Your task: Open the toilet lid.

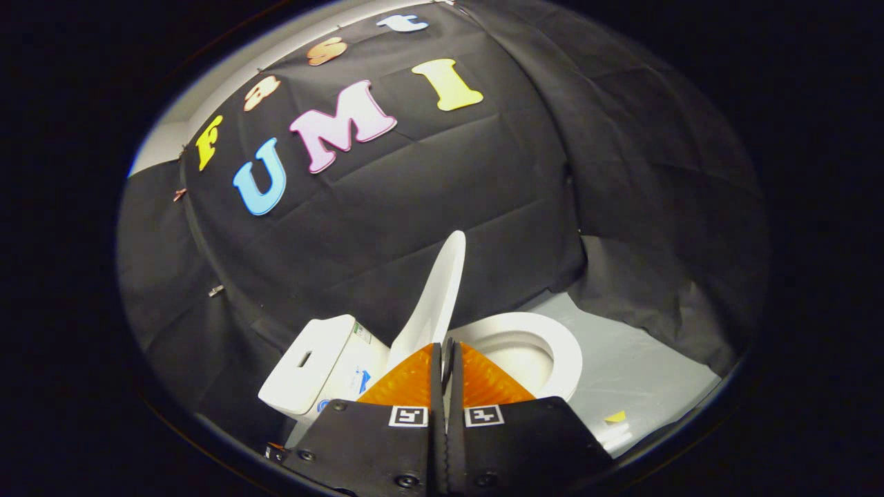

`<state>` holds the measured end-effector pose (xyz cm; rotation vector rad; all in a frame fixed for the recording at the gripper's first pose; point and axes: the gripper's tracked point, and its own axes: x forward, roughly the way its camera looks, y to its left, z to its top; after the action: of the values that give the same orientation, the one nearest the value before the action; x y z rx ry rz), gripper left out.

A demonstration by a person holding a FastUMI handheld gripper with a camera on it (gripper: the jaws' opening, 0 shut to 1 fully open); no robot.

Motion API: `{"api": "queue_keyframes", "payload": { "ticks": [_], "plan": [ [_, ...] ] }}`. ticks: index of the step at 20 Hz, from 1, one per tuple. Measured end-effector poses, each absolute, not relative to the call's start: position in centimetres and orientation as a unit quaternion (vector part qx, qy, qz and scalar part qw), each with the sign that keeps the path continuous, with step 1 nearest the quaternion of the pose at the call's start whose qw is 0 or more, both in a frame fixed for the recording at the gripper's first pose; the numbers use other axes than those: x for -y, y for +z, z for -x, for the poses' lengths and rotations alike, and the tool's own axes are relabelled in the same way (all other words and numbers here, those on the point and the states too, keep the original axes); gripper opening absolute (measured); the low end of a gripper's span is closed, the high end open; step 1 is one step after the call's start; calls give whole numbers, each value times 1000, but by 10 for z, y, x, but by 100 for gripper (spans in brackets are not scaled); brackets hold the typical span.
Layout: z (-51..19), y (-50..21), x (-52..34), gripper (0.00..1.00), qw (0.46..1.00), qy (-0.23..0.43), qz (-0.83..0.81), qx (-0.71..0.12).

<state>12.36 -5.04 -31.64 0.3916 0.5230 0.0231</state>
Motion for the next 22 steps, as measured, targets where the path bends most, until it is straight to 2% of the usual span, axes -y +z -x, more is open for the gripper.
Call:
{"api": "queue_keyframes", "payload": {
  "ticks": [14, 22],
  "plan": [
    [-128, -240, -99, 5, 971, 94, -85, -203],
    [-124, -226, -190, 5, 968, 156, -46, -190]
  ]
}}
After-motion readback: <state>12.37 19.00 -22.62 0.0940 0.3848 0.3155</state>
